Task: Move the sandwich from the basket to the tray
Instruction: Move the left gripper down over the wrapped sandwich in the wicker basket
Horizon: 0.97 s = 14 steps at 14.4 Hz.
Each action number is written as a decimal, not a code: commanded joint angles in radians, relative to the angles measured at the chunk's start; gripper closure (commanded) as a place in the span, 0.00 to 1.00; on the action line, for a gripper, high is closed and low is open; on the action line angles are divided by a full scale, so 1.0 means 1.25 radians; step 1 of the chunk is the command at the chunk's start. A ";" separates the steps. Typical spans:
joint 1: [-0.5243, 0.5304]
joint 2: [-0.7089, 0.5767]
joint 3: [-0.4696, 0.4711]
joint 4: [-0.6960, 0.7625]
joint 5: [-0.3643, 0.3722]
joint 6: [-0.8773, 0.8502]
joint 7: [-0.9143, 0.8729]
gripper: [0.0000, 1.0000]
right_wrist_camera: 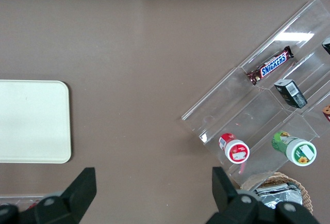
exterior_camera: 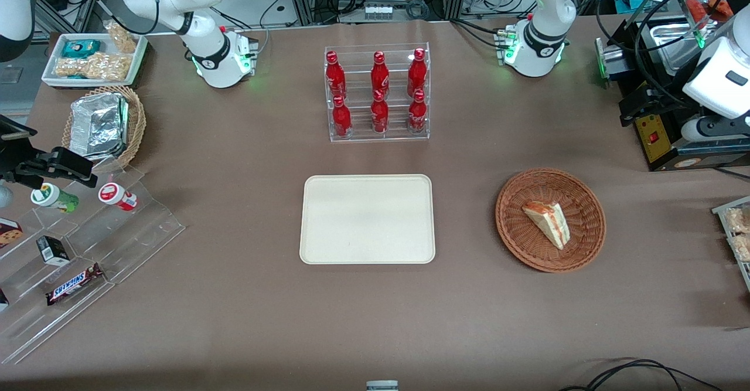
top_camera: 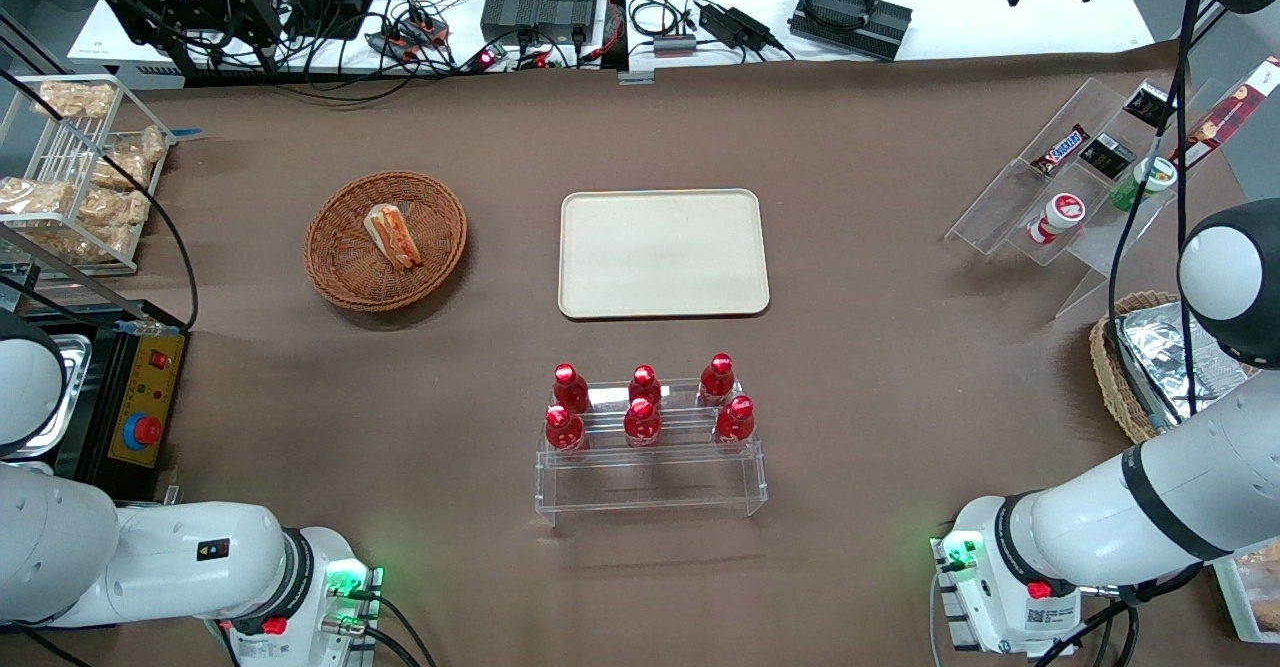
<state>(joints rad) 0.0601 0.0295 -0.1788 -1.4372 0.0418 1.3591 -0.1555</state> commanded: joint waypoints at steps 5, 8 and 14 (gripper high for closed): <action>0.003 0.011 0.004 -0.011 0.006 -0.002 -0.004 0.00; 0.011 0.038 0.009 -0.053 0.009 -0.044 -0.039 0.00; 0.019 0.050 0.012 -0.192 0.034 0.068 -0.091 0.00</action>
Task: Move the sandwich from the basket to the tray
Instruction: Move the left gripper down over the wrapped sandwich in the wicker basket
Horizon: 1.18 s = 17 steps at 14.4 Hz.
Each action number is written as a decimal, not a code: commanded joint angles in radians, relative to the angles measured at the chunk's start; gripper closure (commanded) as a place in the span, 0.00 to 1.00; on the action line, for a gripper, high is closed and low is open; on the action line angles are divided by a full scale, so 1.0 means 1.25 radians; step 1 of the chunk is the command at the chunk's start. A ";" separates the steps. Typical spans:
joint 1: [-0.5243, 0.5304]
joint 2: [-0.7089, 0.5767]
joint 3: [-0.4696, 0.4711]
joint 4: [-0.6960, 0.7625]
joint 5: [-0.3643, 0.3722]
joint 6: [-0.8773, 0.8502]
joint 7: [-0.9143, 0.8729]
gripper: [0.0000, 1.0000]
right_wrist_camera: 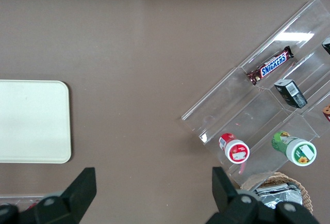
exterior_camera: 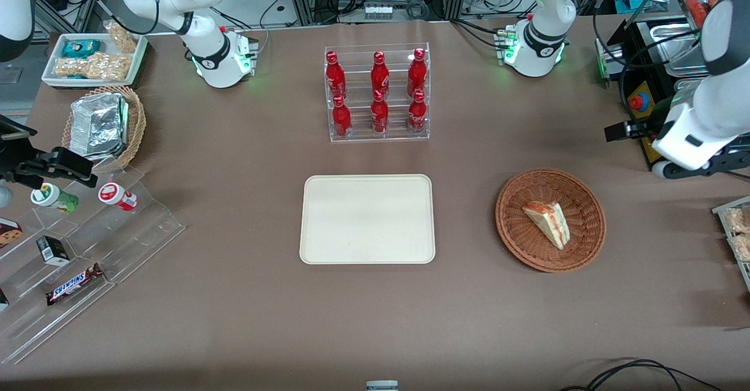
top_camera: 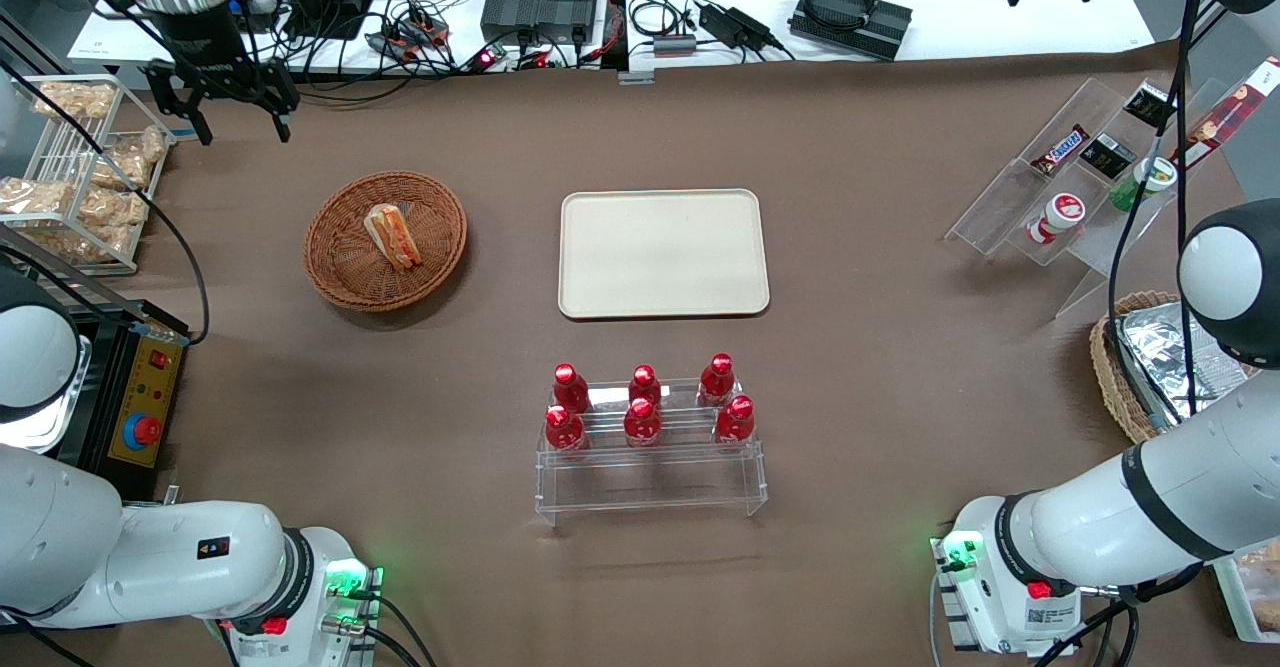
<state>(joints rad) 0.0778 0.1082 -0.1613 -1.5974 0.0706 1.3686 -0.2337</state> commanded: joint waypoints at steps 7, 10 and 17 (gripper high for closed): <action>0.046 0.051 -0.004 -0.147 -0.023 0.265 -0.039 0.00; 0.042 0.064 -0.005 -0.201 -0.027 0.375 -0.154 0.00; 0.014 0.169 -0.008 -0.225 -0.023 0.548 -0.475 0.00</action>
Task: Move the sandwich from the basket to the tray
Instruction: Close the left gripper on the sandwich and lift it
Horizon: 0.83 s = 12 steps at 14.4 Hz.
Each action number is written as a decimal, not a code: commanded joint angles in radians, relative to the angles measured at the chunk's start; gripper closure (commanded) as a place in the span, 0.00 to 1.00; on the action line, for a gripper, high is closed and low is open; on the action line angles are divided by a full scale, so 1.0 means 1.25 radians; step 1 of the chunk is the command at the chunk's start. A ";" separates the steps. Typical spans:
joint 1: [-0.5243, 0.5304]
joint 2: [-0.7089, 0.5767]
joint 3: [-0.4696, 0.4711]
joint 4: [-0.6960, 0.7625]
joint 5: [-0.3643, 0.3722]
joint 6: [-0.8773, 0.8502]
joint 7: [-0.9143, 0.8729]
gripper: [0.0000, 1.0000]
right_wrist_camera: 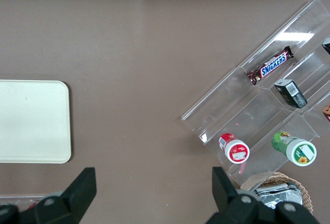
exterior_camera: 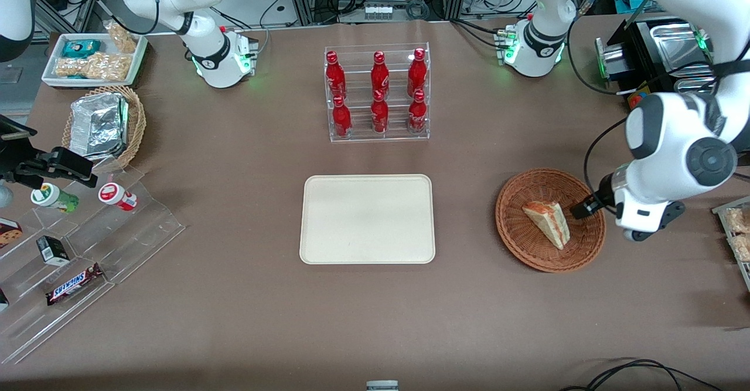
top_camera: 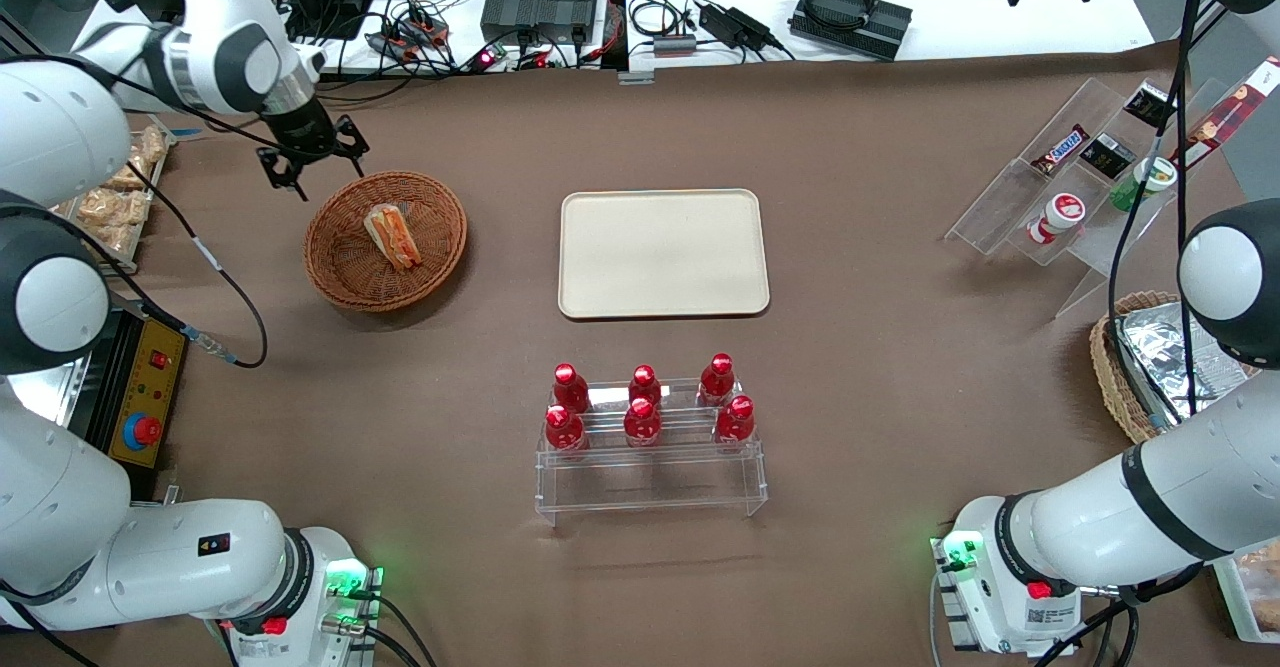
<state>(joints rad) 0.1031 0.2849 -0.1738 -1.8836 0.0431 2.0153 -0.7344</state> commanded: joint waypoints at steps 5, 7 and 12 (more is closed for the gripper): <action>-0.010 0.084 0.002 -0.007 0.002 0.080 -0.100 0.00; -0.025 0.089 0.000 -0.044 0.005 0.148 -0.138 0.00; -0.041 0.101 0.002 -0.080 0.007 0.219 -0.159 0.00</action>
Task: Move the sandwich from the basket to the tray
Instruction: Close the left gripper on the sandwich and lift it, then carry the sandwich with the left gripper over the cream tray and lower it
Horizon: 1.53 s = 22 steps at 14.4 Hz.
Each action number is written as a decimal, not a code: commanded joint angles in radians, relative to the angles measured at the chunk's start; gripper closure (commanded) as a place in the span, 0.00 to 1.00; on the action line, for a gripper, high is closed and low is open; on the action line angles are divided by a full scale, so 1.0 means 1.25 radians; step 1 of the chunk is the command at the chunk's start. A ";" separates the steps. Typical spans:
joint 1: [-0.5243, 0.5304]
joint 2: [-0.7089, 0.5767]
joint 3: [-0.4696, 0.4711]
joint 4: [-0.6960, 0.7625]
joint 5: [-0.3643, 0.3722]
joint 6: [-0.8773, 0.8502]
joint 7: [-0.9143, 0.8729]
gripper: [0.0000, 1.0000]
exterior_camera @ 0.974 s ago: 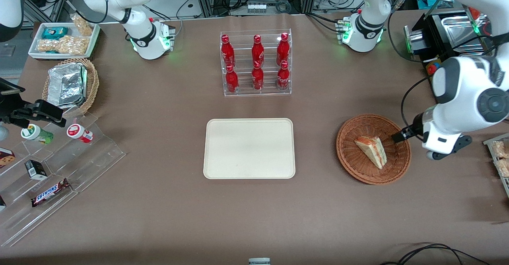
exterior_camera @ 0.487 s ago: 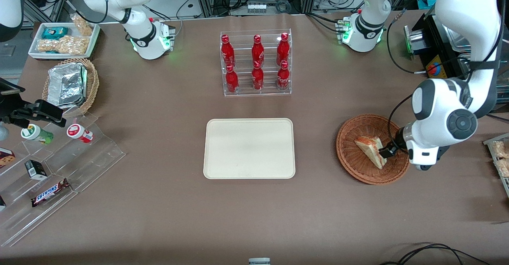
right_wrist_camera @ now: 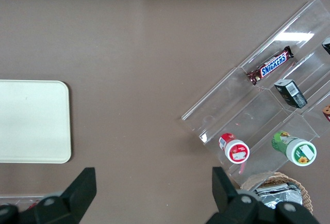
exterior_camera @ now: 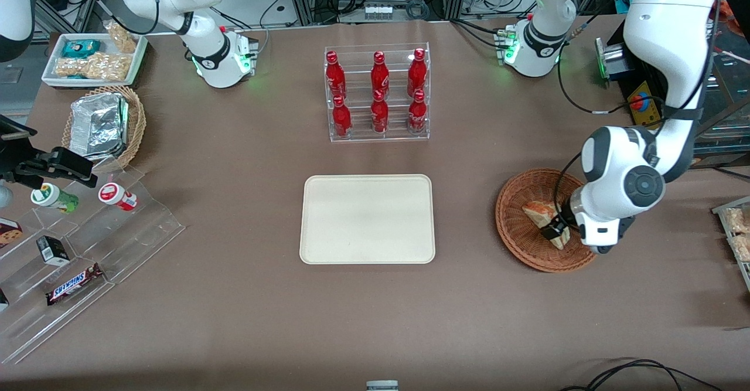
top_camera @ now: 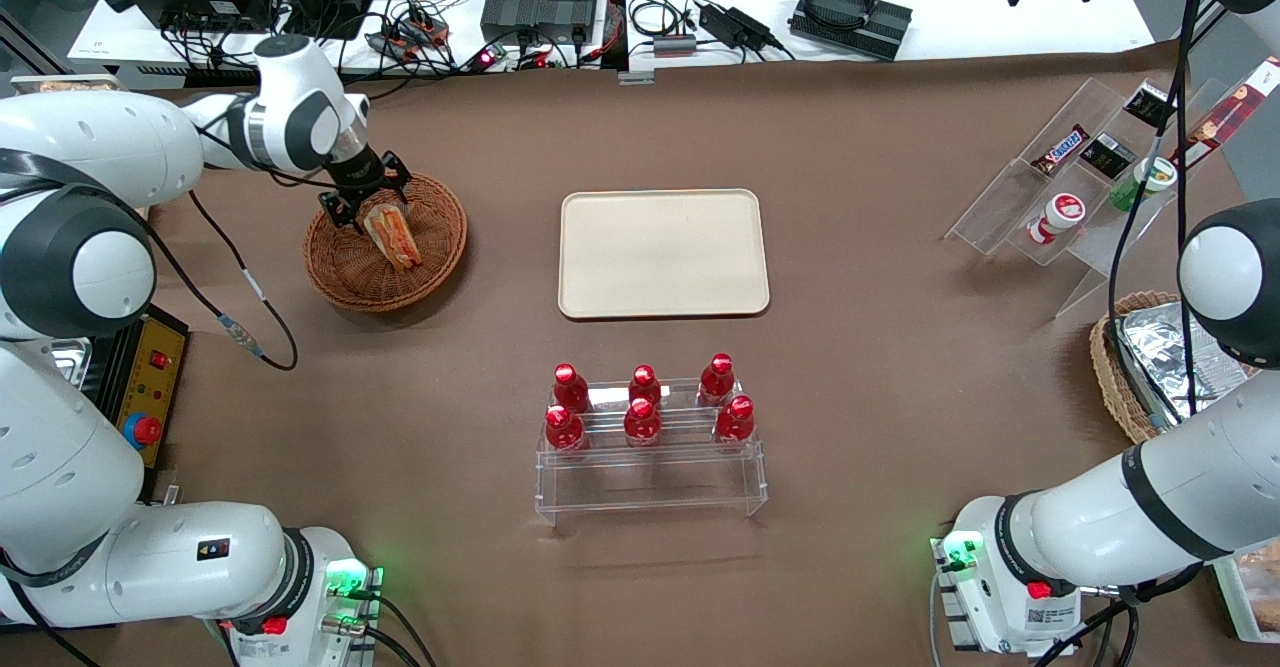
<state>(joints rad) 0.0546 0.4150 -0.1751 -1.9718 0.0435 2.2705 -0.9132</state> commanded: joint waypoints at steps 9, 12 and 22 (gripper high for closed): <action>-0.013 -0.002 0.001 0.020 0.011 -0.018 -0.118 0.89; -0.062 -0.026 -0.002 0.144 0.011 -0.231 -0.046 0.97; -0.438 0.217 -0.017 0.438 0.092 -0.225 0.021 0.95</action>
<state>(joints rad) -0.4261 0.5307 -0.2095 -1.6083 0.1370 2.0061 -0.9077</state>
